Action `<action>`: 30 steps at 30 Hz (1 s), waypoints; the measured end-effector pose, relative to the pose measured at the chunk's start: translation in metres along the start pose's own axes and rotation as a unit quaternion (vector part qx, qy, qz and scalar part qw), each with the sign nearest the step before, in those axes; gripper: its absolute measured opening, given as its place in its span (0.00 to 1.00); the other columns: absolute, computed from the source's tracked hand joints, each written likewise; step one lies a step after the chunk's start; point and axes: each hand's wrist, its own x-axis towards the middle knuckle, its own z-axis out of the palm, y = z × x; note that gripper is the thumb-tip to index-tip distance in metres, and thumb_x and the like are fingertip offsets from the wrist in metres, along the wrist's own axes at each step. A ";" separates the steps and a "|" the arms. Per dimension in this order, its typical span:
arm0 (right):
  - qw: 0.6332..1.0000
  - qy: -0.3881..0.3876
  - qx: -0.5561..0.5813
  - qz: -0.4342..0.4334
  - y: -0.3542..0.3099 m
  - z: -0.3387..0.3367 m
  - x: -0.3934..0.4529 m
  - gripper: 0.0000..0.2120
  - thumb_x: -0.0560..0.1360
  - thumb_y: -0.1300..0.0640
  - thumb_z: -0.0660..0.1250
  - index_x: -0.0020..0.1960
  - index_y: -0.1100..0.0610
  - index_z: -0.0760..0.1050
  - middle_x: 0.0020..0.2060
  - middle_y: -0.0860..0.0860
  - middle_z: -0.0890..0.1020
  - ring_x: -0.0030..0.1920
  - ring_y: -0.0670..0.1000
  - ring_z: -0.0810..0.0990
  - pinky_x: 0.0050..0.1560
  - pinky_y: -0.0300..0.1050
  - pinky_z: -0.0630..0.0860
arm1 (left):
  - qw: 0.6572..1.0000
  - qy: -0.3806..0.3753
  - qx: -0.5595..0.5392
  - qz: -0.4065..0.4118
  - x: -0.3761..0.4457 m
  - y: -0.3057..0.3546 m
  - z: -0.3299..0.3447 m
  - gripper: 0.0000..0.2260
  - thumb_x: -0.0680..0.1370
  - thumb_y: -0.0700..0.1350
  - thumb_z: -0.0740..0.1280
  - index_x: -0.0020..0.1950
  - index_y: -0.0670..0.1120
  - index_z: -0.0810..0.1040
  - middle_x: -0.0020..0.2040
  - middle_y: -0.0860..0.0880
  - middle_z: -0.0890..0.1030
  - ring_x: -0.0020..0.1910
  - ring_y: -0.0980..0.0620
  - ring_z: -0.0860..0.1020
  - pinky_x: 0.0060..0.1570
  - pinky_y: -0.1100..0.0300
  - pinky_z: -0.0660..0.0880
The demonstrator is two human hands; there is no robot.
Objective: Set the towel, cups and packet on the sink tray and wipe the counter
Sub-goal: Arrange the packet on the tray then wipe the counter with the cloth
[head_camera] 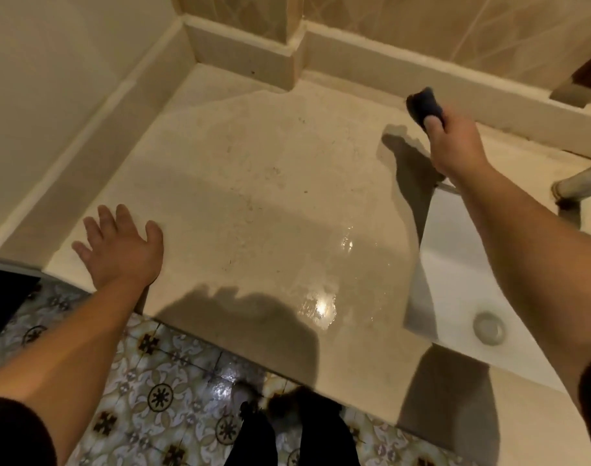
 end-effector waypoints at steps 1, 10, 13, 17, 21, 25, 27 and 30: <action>0.998 -0.019 -0.043 -0.035 0.010 0.013 0.015 0.17 0.79 0.49 0.56 0.65 0.51 0.73 0.56 0.56 0.80 0.55 0.60 0.76 0.53 0.51 0.70 | 1.000 0.004 0.001 0.001 0.000 0.001 0.000 0.34 0.78 0.62 0.45 0.79 0.45 0.54 0.80 0.43 0.53 0.78 0.41 0.49 0.72 0.35 0.47; 0.930 -0.122 -0.223 -0.267 0.028 0.064 0.015 0.10 0.79 0.56 0.59 0.57 0.59 0.70 0.58 0.60 0.74 0.52 0.62 0.72 0.51 0.57 0.69 | 1.000 0.020 0.012 -0.002 0.002 0.004 0.002 0.32 0.78 0.61 0.47 0.77 0.44 0.57 0.79 0.41 0.55 0.77 0.39 0.52 0.71 0.34 0.52; 0.925 -0.149 -0.184 -0.297 0.019 0.063 -0.046 0.14 0.78 0.58 0.62 0.62 0.62 0.72 0.62 0.60 0.75 0.57 0.63 0.73 0.56 0.58 0.69 | 1.000 0.021 0.001 -0.003 0.005 0.007 0.002 0.33 0.78 0.61 0.46 0.78 0.44 0.55 0.80 0.42 0.53 0.78 0.40 0.50 0.72 0.34 0.49; 0.919 -0.203 -0.130 -0.311 0.003 0.063 -0.170 0.18 0.75 0.57 0.63 0.64 0.60 0.73 0.65 0.58 0.75 0.63 0.59 0.71 0.63 0.56 0.66 | 1.000 0.005 -0.005 -0.007 0.007 0.003 0.003 0.35 0.77 0.63 0.43 0.80 0.45 0.51 0.81 0.43 0.50 0.78 0.42 0.46 0.73 0.36 0.43; 0.923 -0.218 -0.116 -0.294 0.000 0.062 -0.283 0.21 0.75 0.58 0.68 0.67 0.59 0.73 0.69 0.58 0.73 0.70 0.59 0.69 0.69 0.59 0.62 | 1.000 -0.013 -0.004 -0.001 0.002 0.004 0.005 0.35 0.77 0.63 0.42 0.80 0.45 0.49 0.81 0.43 0.48 0.78 0.41 0.45 0.73 0.36 0.43; 0.926 -0.227 -0.114 -0.280 -0.014 0.066 -0.345 0.23 0.73 0.61 0.72 0.67 0.59 0.74 0.69 0.58 0.73 0.69 0.60 0.70 0.70 0.60 0.59 | 1.000 -0.027 -0.004 0.007 0.003 0.002 0.002 0.35 0.78 0.63 0.42 0.80 0.45 0.48 0.81 0.43 0.47 0.78 0.41 0.44 0.73 0.35 0.42; 0.934 -0.226 -0.098 -0.259 -0.022 0.068 -0.369 0.23 0.73 0.64 0.71 0.67 0.58 0.74 0.69 0.57 0.73 0.70 0.60 0.69 0.70 0.61 0.58 | 0.999 -0.036 -0.007 0.010 0.002 0.001 0.001 0.35 0.78 0.63 0.42 0.80 0.45 0.48 0.81 0.43 0.46 0.78 0.41 0.44 0.73 0.35 0.42; 0.942 -0.218 -0.090 -0.239 -0.035 0.069 -0.396 0.24 0.70 0.65 0.74 0.65 0.60 0.76 0.66 0.58 0.75 0.68 0.60 0.72 0.66 0.65 0.63 | 0.999 -0.043 -0.003 0.013 0.000 0.000 0.002 0.34 0.78 0.63 0.42 0.80 0.46 0.47 0.81 0.43 0.46 0.78 0.41 0.43 0.73 0.35 0.41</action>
